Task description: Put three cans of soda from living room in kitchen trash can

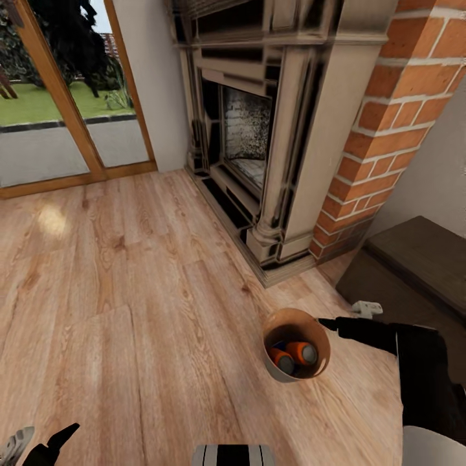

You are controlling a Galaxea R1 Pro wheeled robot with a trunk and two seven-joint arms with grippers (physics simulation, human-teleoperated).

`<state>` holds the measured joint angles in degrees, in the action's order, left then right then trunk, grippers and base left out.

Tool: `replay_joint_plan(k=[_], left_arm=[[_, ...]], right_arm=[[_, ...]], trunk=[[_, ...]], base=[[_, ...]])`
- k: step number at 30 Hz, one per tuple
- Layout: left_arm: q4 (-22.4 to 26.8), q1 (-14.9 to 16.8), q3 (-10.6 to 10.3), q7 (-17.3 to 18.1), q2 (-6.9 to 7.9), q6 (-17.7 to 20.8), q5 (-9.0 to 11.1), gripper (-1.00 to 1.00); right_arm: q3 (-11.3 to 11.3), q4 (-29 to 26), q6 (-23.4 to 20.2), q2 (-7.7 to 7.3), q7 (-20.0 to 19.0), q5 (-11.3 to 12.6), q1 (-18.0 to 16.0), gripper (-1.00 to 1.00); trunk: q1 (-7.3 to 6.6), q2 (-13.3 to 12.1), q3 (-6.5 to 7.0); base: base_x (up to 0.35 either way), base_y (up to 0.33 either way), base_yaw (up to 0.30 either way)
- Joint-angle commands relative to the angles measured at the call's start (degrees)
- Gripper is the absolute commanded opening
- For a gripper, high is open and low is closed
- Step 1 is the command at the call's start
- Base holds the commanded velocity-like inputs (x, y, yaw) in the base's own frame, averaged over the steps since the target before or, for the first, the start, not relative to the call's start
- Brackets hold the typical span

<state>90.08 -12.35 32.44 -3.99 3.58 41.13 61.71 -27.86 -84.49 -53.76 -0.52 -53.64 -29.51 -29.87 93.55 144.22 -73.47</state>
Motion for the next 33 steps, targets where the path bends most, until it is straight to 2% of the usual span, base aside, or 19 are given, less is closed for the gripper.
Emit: replay_joint_plan(k=[1,5,8,10,13,14,15,16,18,19,22,25,30,33], left_arm=[[0.17,-0.01,-0.02,-0.09,-0.12,0.0,-0.05,1.0],[0.36,-0.03,-0.17,-0.33,-0.26,0.0,-0.08,1.0],[0.4,-0.04,-1.25,-0.56,-0.29,-0.03,-0.23,1.0],[0.43,-0.04,-3.45,-0.85,-0.31,-0.18,-2.87,1.0],[0.44,-0.04,-4.08,-0.71,-0.35,-0.47,-5.04,1.0],[0.44,-0.04,-4.28,-0.69,-0.34,-0.57,-5.55,1.0],[0.45,-0.04,-4.74,-0.7,-0.34,-0.71,-6.27,1.0],[0.42,0.02,-7.69,-1.75,-0.28,-1.01,-7.45,1.0],[0.34,0.07,-8.92,-3.26,-0.26,-1.19,-7.63,1.0],[-0.03,0.25,-9.62,-4.51,-0.24,-1.3,-7.81,1.0],[-0.23,0.36,-9.73,-4.73,-0.21,-1.31,-7.89,1.0],[-0.36,0.4,-9.75,-4.78,-0.17,-1.32,-8.17,1.0],[-0.48,0.53,-9.76,-4.79,-0.21,-1.32,-10.34,1.0],[-0.96,0.73,-9.76,-4.8,-0.23,-1.36,-11.72,1.0]], right_arm=[[0.26,-2.91,0.06,-0.13,-0.63,-0.03,1.56,1.0],[0.56,-6.18,0.52,-0.3,-1.31,-0.14,3.42,1.0],[0.63,-6.92,0.62,-0.37,-1.46,-0.23,3.89,1.0],[0.57,-7.46,0.66,-0.65,-1.44,-1.42,4.28,1.0],[0.48,-7.58,0.67,-2.13,-1.51,-3.76,4.43,1.0],[0.45,-7.59,0.65,-2.97,-1.57,-4.61,4.47,1.0],[0.42,-7.55,0.63,-4.9,-1.66,-6.01,4.68,1.0],[0.26,0.41,0.95,-9.88,-1.42,-8.04,5.43,1.0],[0.14,6.31,3.21,-10.83,-1.3,-8.3,5.61,1.0],[-1.26,9.94,8.8,-12.28,-1.36,-8.35,7.52,1.0],[-2.04,10.52,9.89,-13.24,-1.62,-8.29,8.45,1.0],[-2.08,11.06,10.21,-13.34,-1.59,-8.44,8.68,1.0],[-1.99,12.07,10.48,-13.08,-1.57,-8.57,9.06,1.0],[-1.95,14.7,10.89,-13.03,-1.44,-8.6,10.01,1.0]], trunk=[[-0.02,-0.02,0.23],[-0.12,-0.07,1.12],[-0.2,-0.11,1.78],[-0.25,-0.14,2.22],[-0.33,-0.18,2.89],[-0.35,-0.19,3.11],[-0.38,-0.21,3.33],[-0.41,-0.22,3.55],[-0.46,-0.25,4.0],[-0.48,-0.26,4.22],[-0.56,-0.3,4.88],[-0.64,-0.34,5.55],[-0.77,-0.41,6.65],[-0.84,-0.45,7.32]], base=[[-0.003,0.0,0.0],[-0.002,0.0,0.0],[0.0,0.0,0.0],[0.0,0.0,0.0],[0.0,0.0,0.0],[0.0,0.0,0.0],[0.0,0.0,0.0],[0.0,0.0,0.0],[0.0,0.0,0.0],[0.0,0.0,0.0],[0.0,0.0,0.0],[0.0,0.0,0.0],[0.0,0.0,0.0],[0.0,0.0,0.0]])
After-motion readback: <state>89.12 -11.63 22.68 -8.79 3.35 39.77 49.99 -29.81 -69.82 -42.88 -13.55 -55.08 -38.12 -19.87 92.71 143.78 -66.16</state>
